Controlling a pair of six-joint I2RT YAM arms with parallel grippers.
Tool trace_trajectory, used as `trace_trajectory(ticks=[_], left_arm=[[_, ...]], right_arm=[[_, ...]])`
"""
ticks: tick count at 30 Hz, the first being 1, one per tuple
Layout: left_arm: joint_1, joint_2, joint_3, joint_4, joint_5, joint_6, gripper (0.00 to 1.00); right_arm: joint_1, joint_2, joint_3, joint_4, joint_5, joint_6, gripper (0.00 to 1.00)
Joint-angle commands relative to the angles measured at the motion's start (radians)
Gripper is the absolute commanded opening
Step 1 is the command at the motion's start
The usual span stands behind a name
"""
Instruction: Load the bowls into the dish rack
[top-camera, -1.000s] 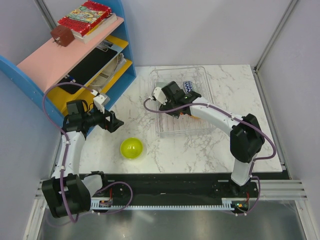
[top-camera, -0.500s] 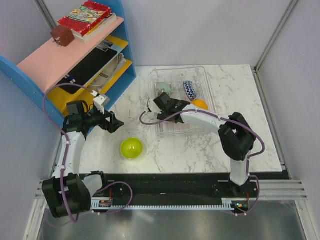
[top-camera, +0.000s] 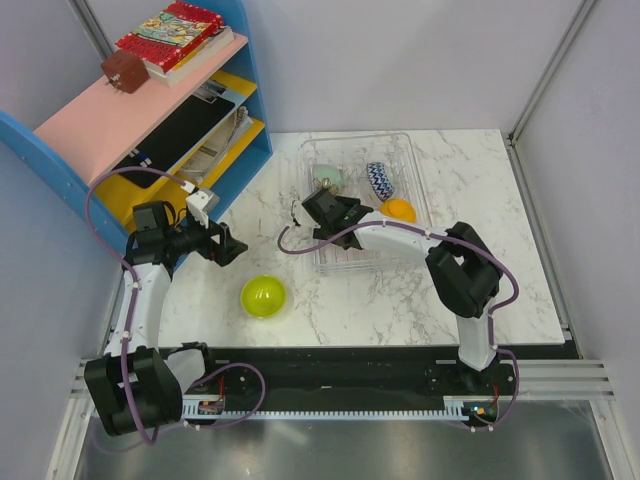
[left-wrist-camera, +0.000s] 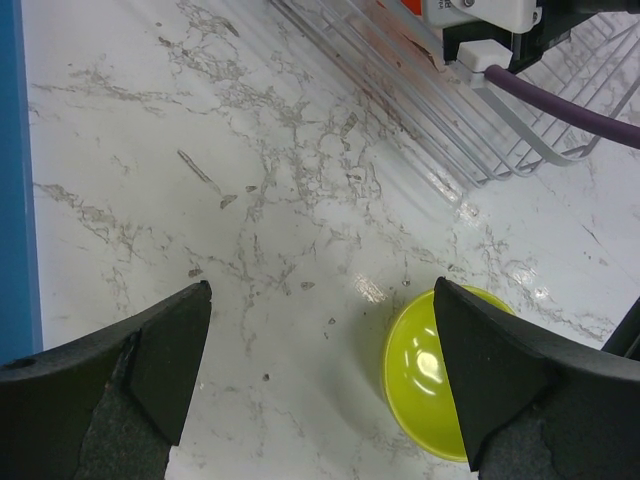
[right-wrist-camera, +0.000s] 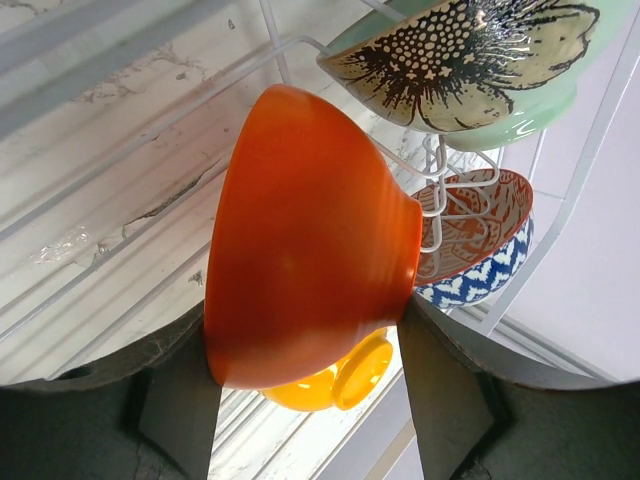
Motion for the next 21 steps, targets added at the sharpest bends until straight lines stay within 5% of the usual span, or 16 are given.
trace_trajectory(ticks=[1, 7, 21], left_arm=[[0.007, -0.016, -0.008, 0.037, 0.043, -0.014, 0.98], [0.008, -0.016, -0.007, 0.036, 0.043, -0.014, 0.98], [0.010, -0.021, -0.011, 0.037, 0.043, -0.013, 0.98]], right_arm=[[0.009, 0.003, -0.011, 0.003, -0.013, 0.003, 0.71], [0.012, -0.020, -0.017, -0.004, -0.044, 0.015, 0.93], [0.013, -0.076, 0.051, -0.127, -0.206, 0.077, 0.98]])
